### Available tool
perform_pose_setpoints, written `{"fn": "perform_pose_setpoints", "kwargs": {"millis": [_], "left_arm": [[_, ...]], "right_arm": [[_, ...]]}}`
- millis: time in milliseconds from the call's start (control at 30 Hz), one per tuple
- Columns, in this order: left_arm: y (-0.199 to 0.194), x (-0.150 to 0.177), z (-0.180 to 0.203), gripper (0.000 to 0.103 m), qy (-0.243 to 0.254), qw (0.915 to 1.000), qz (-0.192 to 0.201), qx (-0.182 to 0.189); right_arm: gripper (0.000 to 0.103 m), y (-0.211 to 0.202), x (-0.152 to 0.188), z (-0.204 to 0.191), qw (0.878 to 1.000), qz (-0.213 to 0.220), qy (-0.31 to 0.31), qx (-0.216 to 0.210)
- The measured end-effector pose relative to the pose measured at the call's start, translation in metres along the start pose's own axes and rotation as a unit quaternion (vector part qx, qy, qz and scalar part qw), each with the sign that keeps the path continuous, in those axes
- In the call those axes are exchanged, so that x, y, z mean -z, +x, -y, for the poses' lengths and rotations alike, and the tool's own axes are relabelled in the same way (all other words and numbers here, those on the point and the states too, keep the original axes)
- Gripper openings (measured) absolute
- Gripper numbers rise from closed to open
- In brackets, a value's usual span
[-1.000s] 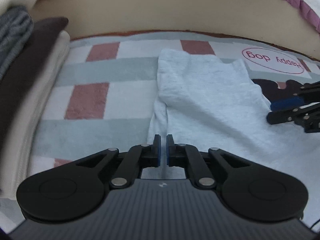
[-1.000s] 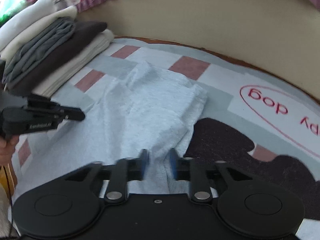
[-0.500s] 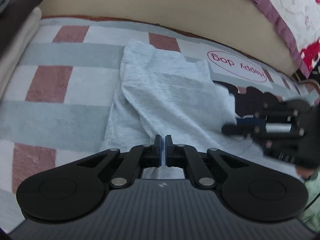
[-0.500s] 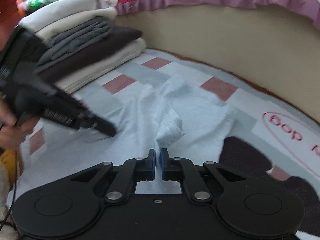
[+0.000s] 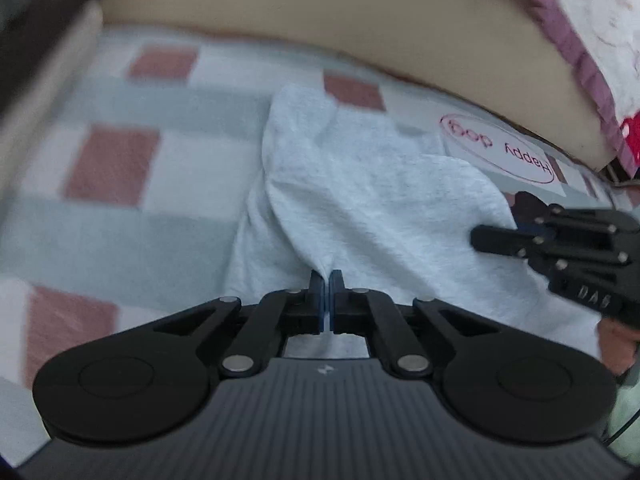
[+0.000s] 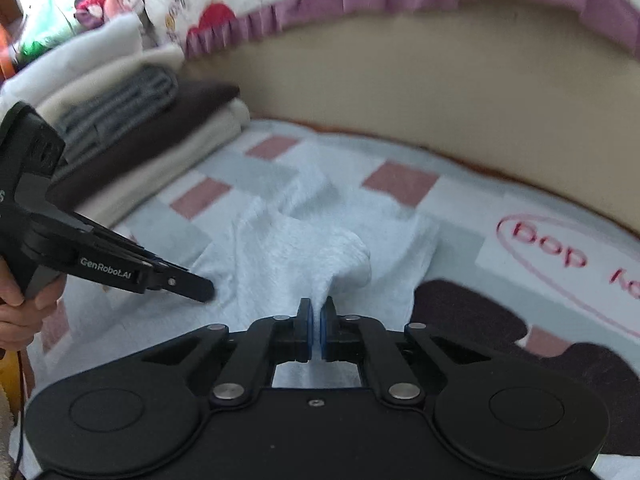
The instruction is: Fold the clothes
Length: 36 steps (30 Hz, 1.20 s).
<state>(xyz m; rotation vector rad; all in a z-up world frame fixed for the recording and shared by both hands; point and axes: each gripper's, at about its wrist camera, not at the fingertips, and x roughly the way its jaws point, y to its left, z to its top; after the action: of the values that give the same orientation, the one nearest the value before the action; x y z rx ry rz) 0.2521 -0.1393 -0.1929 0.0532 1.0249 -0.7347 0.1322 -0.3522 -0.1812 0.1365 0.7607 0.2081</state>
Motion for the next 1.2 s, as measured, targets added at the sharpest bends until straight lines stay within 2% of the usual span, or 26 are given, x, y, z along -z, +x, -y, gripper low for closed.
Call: {"fn": "perform_pose_setpoints", "kwargs": {"millis": [100, 233, 367, 467, 500, 533, 567, 600, 700, 800, 900, 1000, 1133, 1200], "left_arm": [[-0.022, -0.003, 0.01, 0.002, 0.016, 0.9991, 0.04, 0.001], [-0.034, -0.012, 0.015, 0.002, 0.004, 0.996, 0.088, -0.012], [-0.034, -0.034, 0.013, 0.002, 0.002, 0.9925, 0.119, -0.027], [-0.016, -0.054, 0.006, 0.003, -0.015, 0.9911, 0.125, -0.042], [-0.004, -0.057, 0.004, 0.003, -0.022, 0.9894, 0.129, -0.064], [0.011, -0.056, 0.001, 0.003, -0.014, 0.9864, 0.129, -0.101], [0.027, -0.055, -0.002, 0.003, -0.006, 0.9819, 0.128, -0.139], [0.042, -0.053, -0.006, 0.003, 0.008, 0.9784, 0.108, -0.176], [0.051, -0.044, -0.023, 0.003, -0.012, 0.9798, 0.08, -0.183], [0.028, -0.045, -0.03, 0.003, -0.051, 0.9863, 0.095, -0.124], [0.018, -0.046, -0.01, 0.005, -0.02, 0.9922, 0.086, -0.089], [0.025, -0.035, 0.025, 0.009, 0.019, 0.9971, 0.053, -0.052], [0.046, -0.015, 0.075, 0.028, 0.046, 0.9988, -0.004, 0.016], [0.055, -0.008, 0.096, 0.033, 0.052, 0.9977, -0.025, 0.036]], "right_arm": [[0.004, -0.012, -0.005, -0.001, 1.0, 0.011, -0.015, 0.001], [0.004, -0.02, -0.016, 0.0, 0.999, 0.022, -0.027, 0.023], [0.004, -0.019, -0.038, 0.006, 0.998, 0.04, -0.035, 0.042], [0.007, -0.006, -0.056, 0.019, 0.998, 0.042, -0.028, 0.041], [0.009, 0.003, -0.061, 0.027, 0.998, 0.025, -0.019, 0.047], [0.013, 0.009, -0.063, 0.036, 0.997, 0.006, -0.01, 0.073], [0.025, 0.016, -0.066, 0.045, 0.995, -0.014, 0.0, 0.099], [0.03, 0.017, -0.066, 0.055, 0.992, -0.028, 0.013, 0.121], [0.032, -0.019, -0.051, 0.094, 0.985, -0.024, 0.088, 0.149], [0.042, -0.074, -0.023, 0.135, 0.973, -0.016, 0.165, 0.159], [0.042, -0.135, 0.014, 0.171, 0.959, -0.017, 0.225, 0.174], [0.042, -0.19, 0.05, 0.197, 0.944, -0.028, 0.253, 0.21], [0.045, -0.244, 0.088, 0.219, 0.93, -0.03, 0.259, 0.259], [0.052, -0.258, 0.104, 0.228, 0.926, -0.039, 0.258, 0.274]]}}
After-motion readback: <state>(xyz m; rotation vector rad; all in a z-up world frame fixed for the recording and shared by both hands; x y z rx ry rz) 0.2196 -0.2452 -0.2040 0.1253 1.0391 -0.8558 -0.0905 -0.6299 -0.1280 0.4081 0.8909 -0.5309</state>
